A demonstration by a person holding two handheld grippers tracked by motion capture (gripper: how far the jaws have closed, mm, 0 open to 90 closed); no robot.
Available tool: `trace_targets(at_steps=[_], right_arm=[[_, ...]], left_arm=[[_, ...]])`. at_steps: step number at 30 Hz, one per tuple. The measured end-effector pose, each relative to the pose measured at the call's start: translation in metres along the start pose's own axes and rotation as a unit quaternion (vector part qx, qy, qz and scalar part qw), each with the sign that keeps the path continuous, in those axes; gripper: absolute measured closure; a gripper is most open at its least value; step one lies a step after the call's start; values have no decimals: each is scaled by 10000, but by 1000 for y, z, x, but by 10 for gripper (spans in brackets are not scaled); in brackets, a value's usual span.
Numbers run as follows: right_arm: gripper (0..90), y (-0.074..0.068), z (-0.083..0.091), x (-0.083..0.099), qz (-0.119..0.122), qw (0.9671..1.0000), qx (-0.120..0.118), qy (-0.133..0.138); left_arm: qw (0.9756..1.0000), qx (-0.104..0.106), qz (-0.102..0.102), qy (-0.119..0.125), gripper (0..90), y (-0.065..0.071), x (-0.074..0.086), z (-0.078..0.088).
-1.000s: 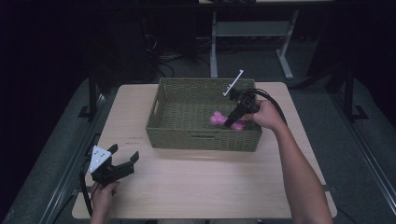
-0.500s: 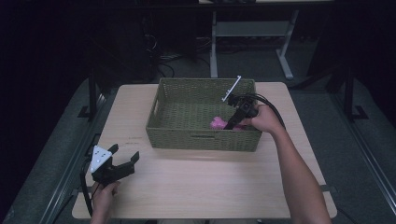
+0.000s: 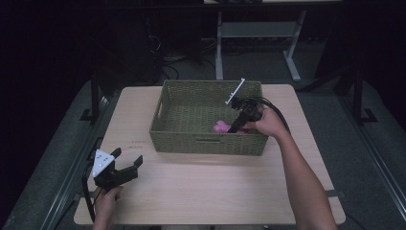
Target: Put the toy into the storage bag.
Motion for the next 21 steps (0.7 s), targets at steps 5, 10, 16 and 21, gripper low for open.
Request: trace_targets(at_steps=[5, 10, 16, 21], right_arm=[[573, 0, -2, -4, -19, 10000, 4, 19], [571, 1, -7, -7, -33, 10000, 46, -27], [559, 3, -9, -7, -81, 9999, 95, -45], [557, 1, -3, -11, -120, 9998, 58, 136]], left_arm=[[10000, 4, -17, 10, 130, 1, 0, 0], [10000, 7, -13, 4, 130, 0, 0, 0], [10000, -1, 25, 15, 130, -1, 0, 0], [10000, 0, -14, 14, 130, 0, -1, 1]])
Point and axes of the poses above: each handheld gripper's, and its own axes: z roughly backward along the jaws, x roughly out of its underside, y roughly to its right, the point moved 10 cm from there along -z, roughly forward along the jaws, and after that the axes turned 3 degrees about -z, right-handed, at the moved point
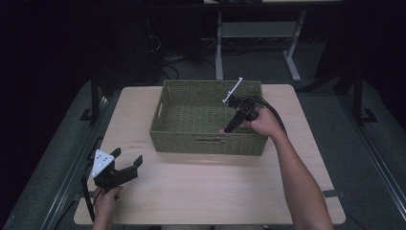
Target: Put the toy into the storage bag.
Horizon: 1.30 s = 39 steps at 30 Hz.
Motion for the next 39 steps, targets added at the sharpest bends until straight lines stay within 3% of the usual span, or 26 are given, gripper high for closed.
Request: trace_targets(at_steps=[31, 39], right_arm=[[482, -10, 21, 1, 63, 9997, 145, 193], [445, -15, 34, 1, 60, 9991, 183, 375]], left_arm=[[10000, 10, 17, 29, 130, 2, -1, 1], [10000, 19, 0, 18, 130, 3, -1, 1]])
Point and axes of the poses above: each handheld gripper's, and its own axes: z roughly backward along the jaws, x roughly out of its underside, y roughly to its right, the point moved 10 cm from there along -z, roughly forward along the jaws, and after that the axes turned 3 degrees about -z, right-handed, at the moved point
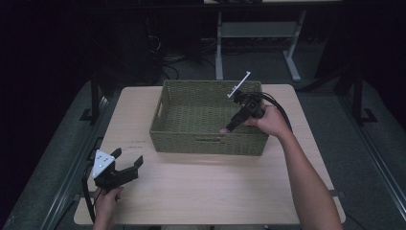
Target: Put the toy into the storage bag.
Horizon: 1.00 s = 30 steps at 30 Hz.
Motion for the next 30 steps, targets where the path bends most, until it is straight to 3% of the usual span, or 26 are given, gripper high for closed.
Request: trace_targets(at_steps=[22, 30], right_arm=[[391, -22, 24, -3, 152, 9994, 81, 287], [371, -35, 32, -4, 319, 9987, 124, 379]], left_arm=[[10000, -11, 0, 9, 130, 1, -1, 0], [10000, -7, 1, 19, 130, 1, -1, 0]])
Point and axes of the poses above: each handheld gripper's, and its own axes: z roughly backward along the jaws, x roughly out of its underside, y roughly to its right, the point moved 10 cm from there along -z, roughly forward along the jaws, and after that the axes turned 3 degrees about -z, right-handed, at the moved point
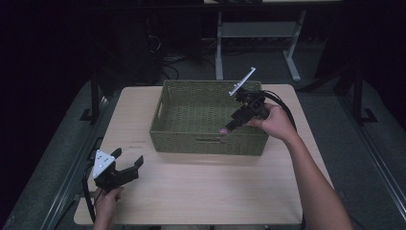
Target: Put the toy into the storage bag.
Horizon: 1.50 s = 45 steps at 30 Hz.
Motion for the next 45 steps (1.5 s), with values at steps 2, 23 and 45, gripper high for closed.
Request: trace_targets(at_steps=[2, 23, 45], right_arm=[[368, -5, 2, -1, 44, 10000, 3, 17], [334, -48, 13, 18, 380, 9990, 9, 242], [314, -79, -6, 76, 442, 9983, 106, 370]], left_arm=[[10000, -1, 10, 3, 130, 0, 0, 0], [10000, -6, 6, -9, 130, 0, 0, 1], [10000, -1, -29, -12, 130, 2, 0, 0]])
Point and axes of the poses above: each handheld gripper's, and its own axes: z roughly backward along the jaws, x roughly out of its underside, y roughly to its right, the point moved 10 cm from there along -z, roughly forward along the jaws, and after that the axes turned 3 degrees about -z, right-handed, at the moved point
